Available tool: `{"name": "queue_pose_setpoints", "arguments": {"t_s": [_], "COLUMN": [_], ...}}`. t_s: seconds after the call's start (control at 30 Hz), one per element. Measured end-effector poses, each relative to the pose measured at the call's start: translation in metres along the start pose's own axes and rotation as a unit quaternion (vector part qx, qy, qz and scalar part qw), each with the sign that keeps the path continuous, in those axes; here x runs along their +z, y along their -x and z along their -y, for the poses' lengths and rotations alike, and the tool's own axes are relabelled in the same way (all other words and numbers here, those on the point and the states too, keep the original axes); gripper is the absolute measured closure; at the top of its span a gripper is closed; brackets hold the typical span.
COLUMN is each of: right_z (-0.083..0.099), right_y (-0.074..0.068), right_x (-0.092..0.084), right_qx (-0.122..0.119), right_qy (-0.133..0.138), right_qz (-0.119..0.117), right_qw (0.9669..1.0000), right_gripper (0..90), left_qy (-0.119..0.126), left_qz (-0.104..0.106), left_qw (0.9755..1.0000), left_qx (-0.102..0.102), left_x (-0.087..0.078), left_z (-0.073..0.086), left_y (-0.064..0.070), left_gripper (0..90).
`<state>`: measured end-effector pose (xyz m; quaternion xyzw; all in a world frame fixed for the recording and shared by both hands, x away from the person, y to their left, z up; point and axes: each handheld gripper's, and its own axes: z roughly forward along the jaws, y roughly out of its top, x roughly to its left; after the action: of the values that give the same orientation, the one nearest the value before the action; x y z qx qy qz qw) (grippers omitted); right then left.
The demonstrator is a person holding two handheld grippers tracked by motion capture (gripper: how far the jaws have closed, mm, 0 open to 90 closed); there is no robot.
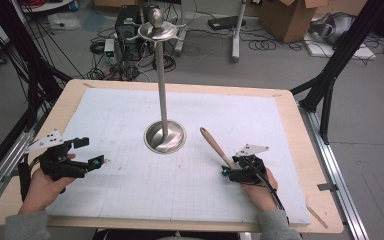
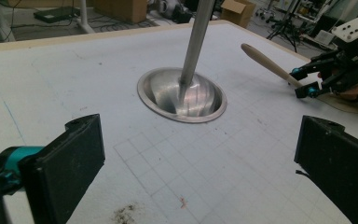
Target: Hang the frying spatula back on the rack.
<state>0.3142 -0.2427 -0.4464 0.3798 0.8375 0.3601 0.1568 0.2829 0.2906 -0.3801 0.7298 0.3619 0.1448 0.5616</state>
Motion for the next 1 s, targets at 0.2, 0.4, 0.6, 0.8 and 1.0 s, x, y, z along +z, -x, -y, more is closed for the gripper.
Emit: {"name": "queue_pose_setpoints", "arguments": {"t_s": [0.2, 0.4, 0.6, 0.8, 1.0], "right_z": [0.001, 0.0025, 0.0059, 0.0066, 0.0068], "right_y": [-0.0024, -0.0021, -0.0055, -0.0035, -0.002], "right_x": [-0.0008, -0.0021, -0.0055, -0.006, -0.0062], "right_qx": [-0.005, 0.003, -0.003, 0.004, 0.007], "right_qy": [0.006, 0.008, 0.01, 0.013, 0.013], "right_qz": [-0.003, 0.0, 0.006, 0.006, 0.003], "right_qw": [1.0, 1.0, 0.9999, 0.9999, 0.9999], "right_gripper": [51.0, 59.4, 68.5, 77.1, 77.7], "left_qy": [0.0, 0.001, -0.001, -0.001, -0.005], "left_qz": [-0.001, -0.002, -0.001, -0.002, -0.002], "left_qw": [1.0, 1.0, 1.0, 1.0, 1.0], "left_qx": [0.0, -0.001, -0.001, 0.0, -0.002], "left_x": [-0.0006, -0.0011, -0.0005, -0.0005, 0.0017], "left_z": [0.0002, 0.0005, 0.0009, 0.0009, 0.0021], "left_y": [-0.0004, -0.0004, -0.0002, 0.0005, -0.0002], "left_gripper": [2.0, 2.0, 2.0, 2.0, 2.0]}}
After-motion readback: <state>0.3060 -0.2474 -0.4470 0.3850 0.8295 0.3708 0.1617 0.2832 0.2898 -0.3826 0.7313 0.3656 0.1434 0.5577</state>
